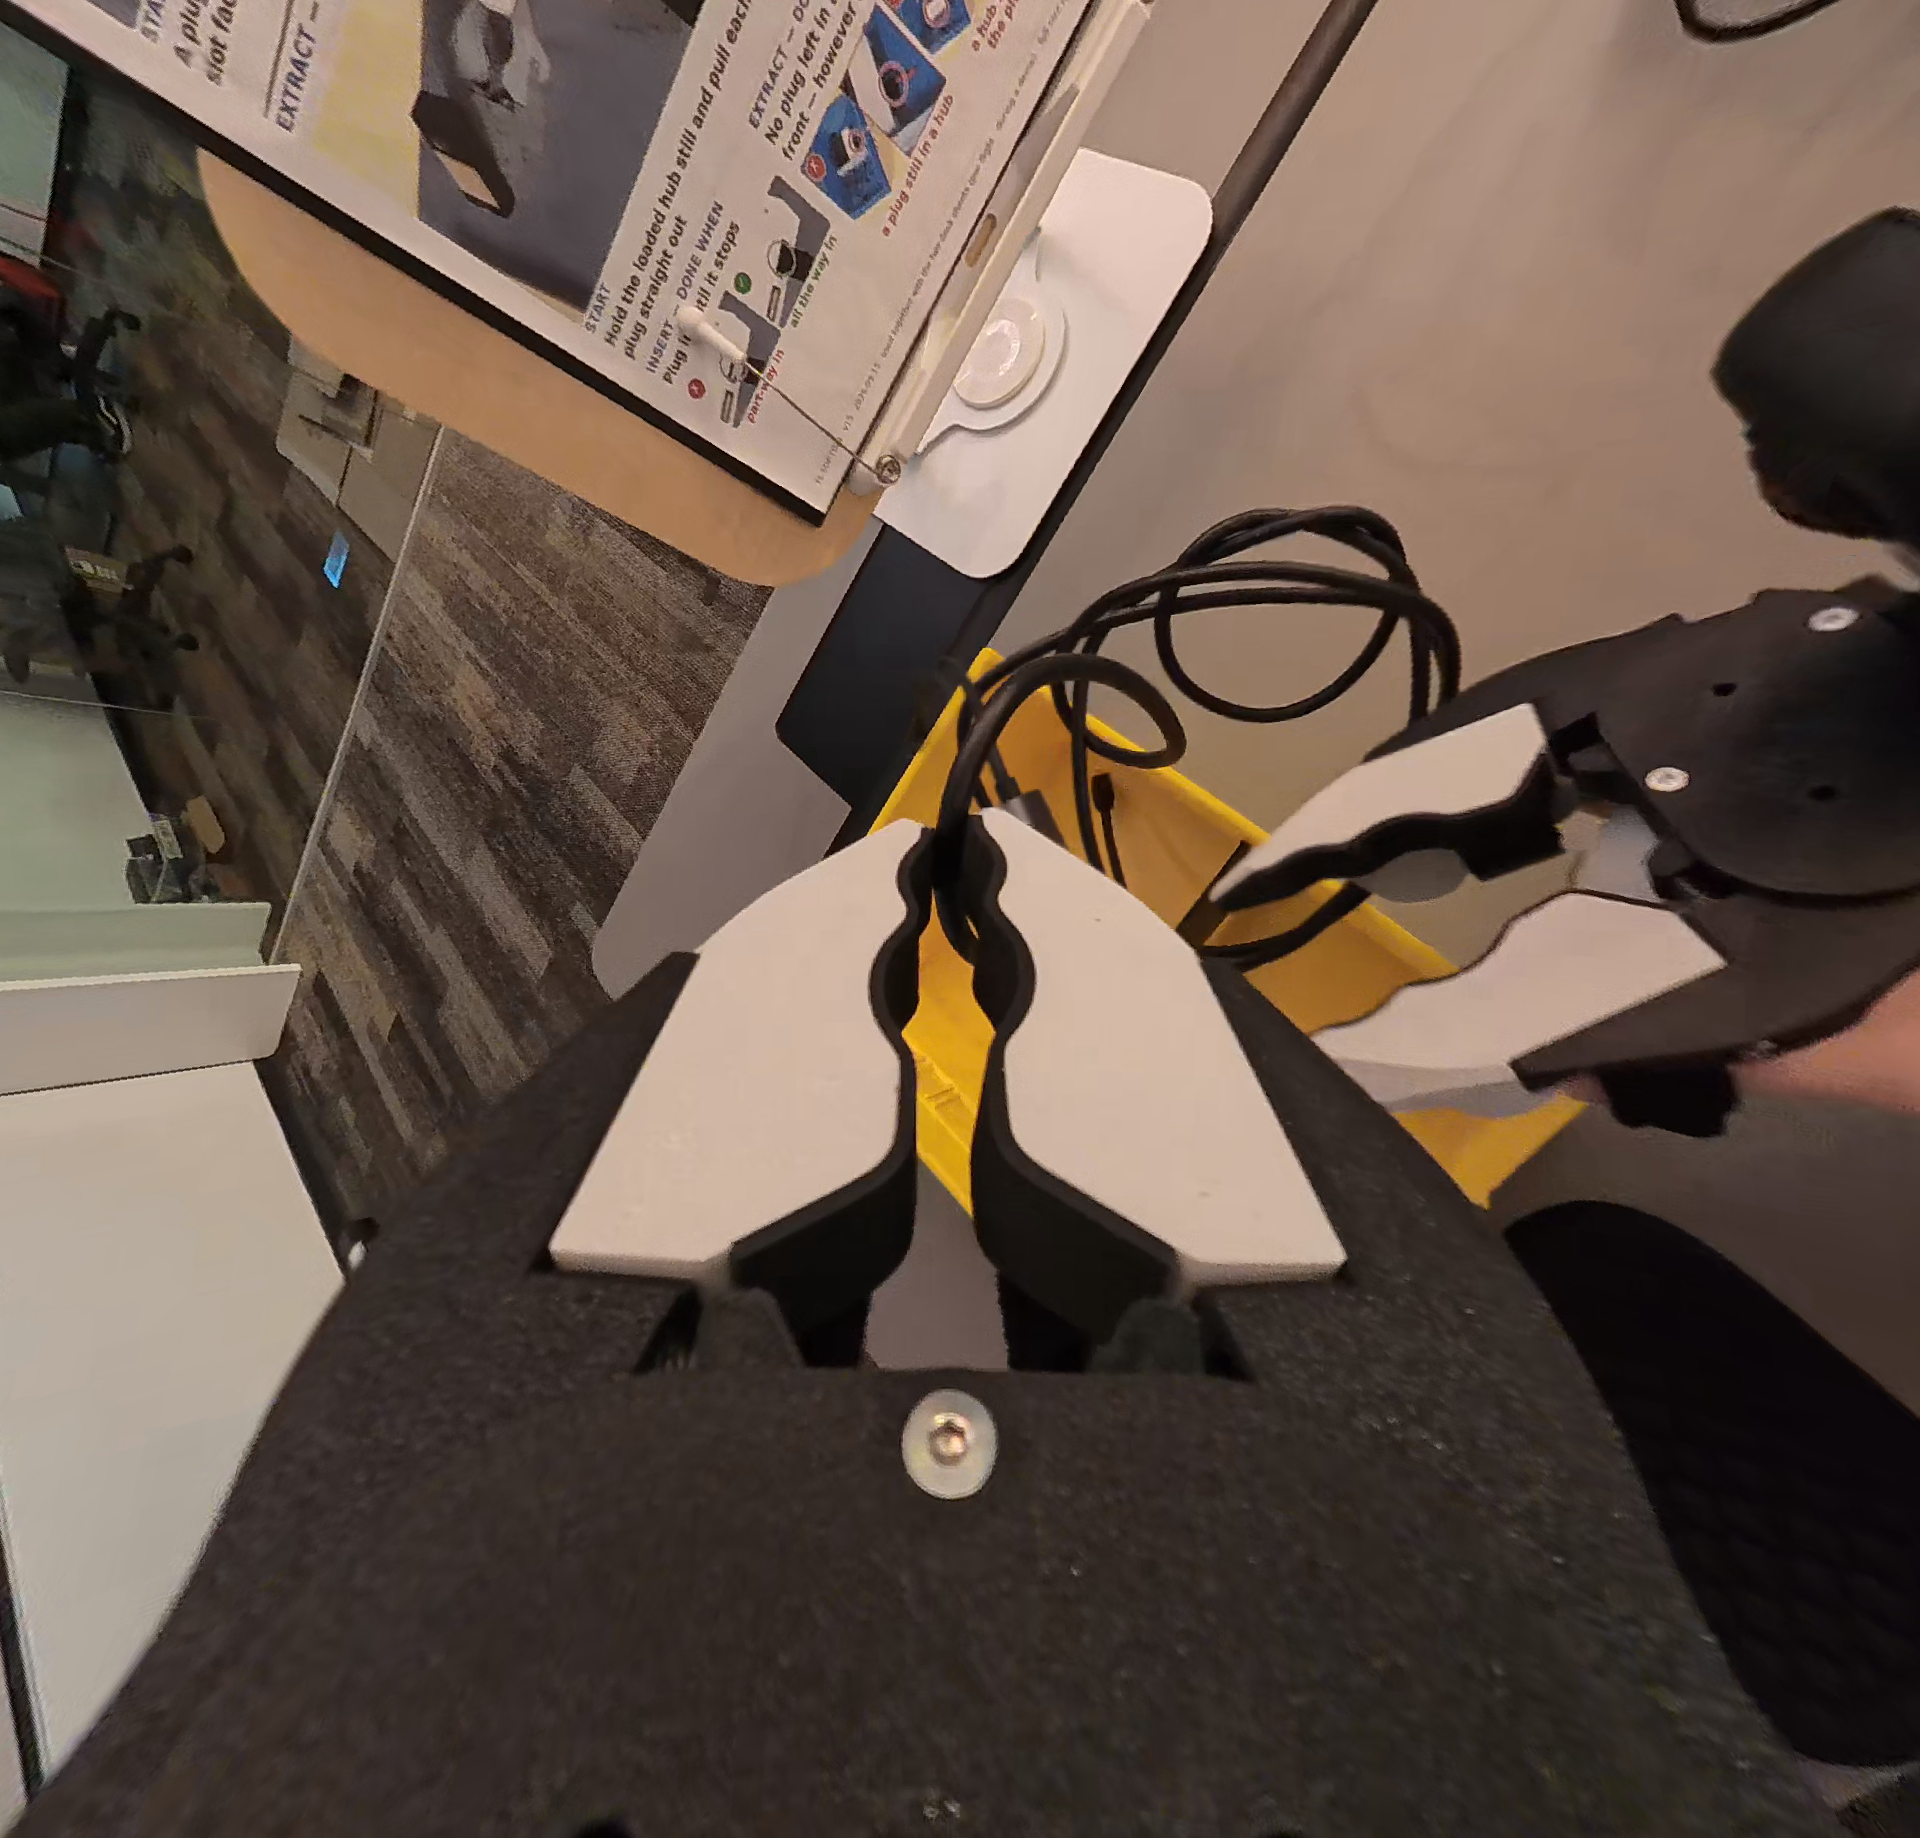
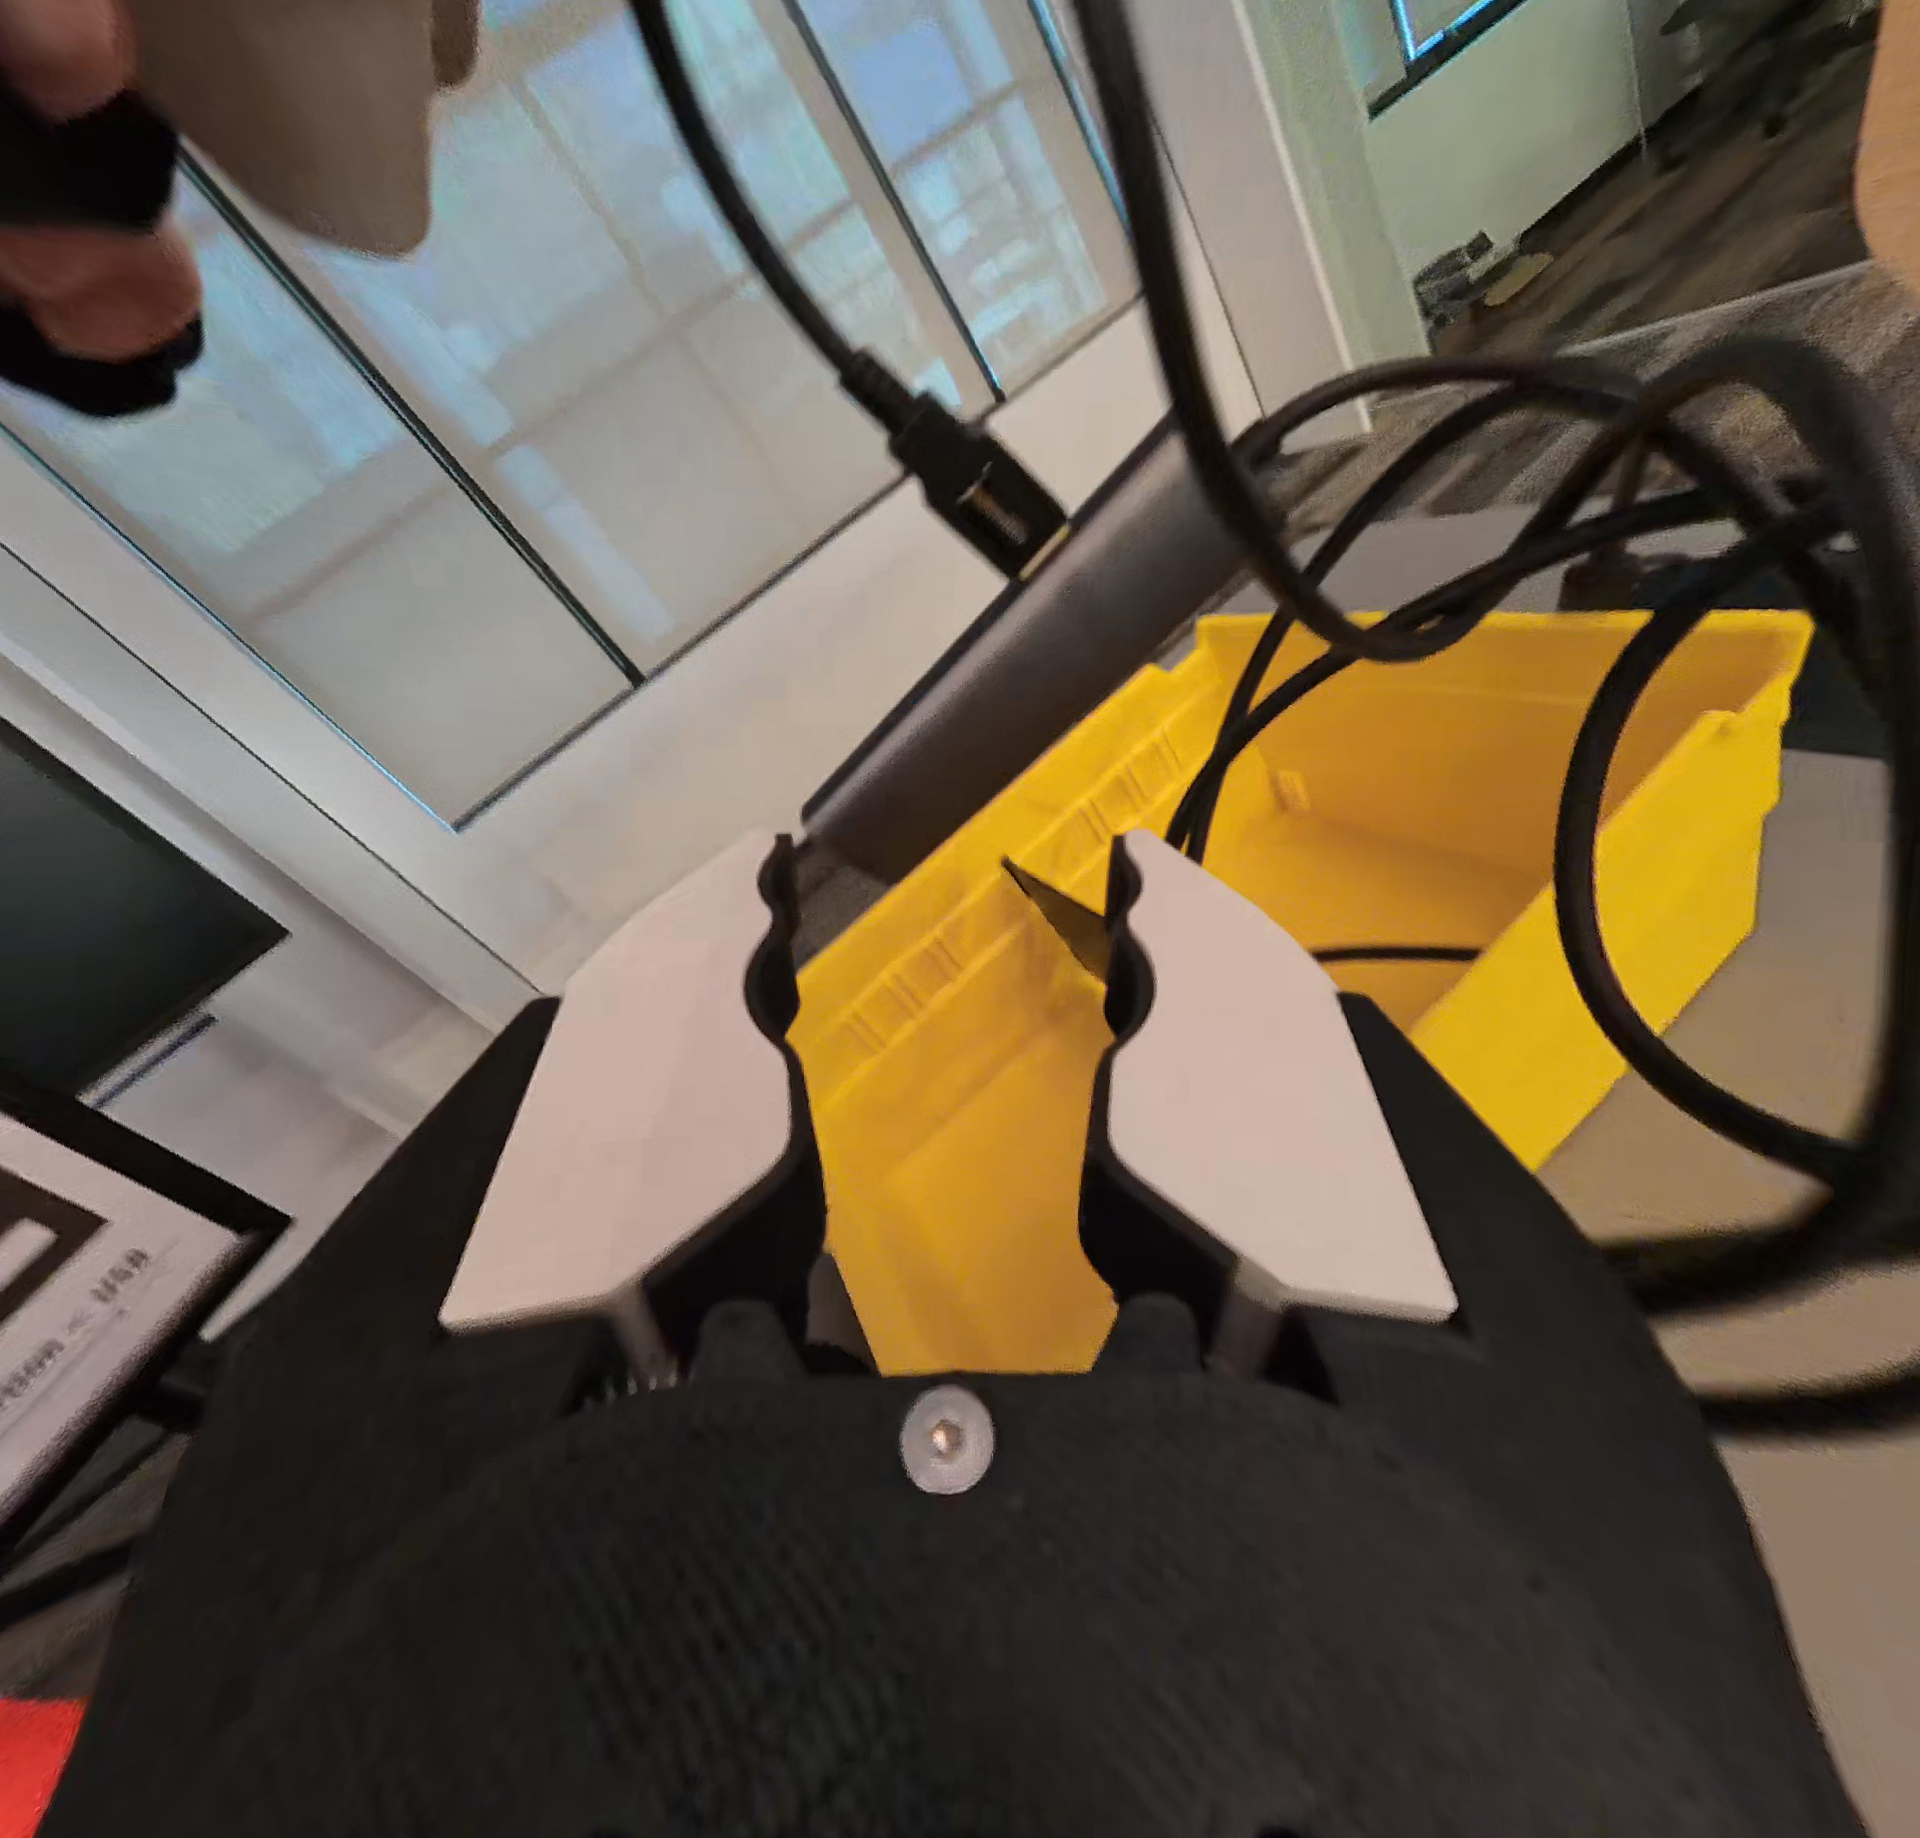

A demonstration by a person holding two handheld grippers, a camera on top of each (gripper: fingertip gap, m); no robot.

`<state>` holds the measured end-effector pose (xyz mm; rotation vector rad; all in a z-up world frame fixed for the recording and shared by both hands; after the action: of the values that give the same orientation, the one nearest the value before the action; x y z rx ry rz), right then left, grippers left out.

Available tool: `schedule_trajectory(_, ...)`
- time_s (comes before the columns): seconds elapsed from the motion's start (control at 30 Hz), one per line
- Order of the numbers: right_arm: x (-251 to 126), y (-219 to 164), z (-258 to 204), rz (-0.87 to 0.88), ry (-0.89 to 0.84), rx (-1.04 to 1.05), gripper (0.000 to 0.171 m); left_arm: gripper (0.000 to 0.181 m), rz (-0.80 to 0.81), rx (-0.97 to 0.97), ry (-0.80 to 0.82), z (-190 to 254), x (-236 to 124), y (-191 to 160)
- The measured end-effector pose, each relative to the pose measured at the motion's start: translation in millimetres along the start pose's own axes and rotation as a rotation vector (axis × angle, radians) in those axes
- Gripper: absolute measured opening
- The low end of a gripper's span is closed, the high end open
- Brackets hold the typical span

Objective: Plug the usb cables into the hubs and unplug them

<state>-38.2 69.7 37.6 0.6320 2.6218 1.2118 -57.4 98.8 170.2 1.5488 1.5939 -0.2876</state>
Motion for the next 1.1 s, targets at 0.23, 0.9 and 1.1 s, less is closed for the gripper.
schedule_trajectory(0.23, 25.4, 25.8, 2.7, 0.125, 0.115, 0.219, 0.063, 0.004, 0.013, -0.035, 0.000, -0.1, -18.4, 17.4)
schedule_trajectory(0.9, -30.7, 113.4, -9.5, -0.367, -0.053, -0.283, 0.036, 0.048, 0.655, -0.504, -0.200, -4.3, -78.5, -26.9)
schedule_trajectory(1.1, -58.4, 165.1, -35.6, -0.318, -0.083, -0.419, 0.037, 0.053, 0.643, -0.627, -0.405, 61.2, -11.7, -76.1)
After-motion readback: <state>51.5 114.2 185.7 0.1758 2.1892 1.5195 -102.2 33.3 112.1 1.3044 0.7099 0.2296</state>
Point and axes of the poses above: each gripper's, where its closed fingertips meet, x out along the fingers, y out of its top, z = x × y across the jaws, the point moved 4 cm from there along -x, back along the fingers, and after that the axes turned 8 degrees about x, right-handed, at the moved point
